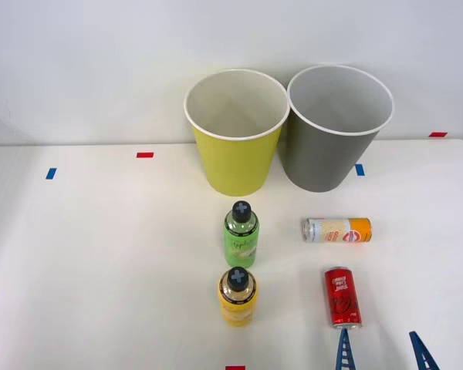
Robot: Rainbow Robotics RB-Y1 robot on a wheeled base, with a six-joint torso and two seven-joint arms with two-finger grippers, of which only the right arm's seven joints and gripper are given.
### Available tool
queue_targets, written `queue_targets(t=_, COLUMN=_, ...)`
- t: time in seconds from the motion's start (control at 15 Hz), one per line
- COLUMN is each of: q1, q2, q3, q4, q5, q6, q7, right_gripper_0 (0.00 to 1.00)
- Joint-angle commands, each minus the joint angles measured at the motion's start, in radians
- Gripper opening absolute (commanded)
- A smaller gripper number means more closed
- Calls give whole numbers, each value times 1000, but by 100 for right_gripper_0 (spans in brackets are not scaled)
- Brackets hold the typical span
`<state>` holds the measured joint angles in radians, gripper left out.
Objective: Put cans in the gray bin, plastic bottles in the light green bin
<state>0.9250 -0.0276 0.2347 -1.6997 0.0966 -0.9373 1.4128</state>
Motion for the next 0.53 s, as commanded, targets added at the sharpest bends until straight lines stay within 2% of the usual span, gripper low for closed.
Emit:
queue_targets(t=0.07, q1=0, q2=0, q3=0, q4=0, q5=0, q6=0, q7=0, right_gripper_0=100)
queue_targets(t=0.53, q1=0, q2=0, q3=0, q4=0, q5=0, q6=0, q7=0, right_gripper_0=100)
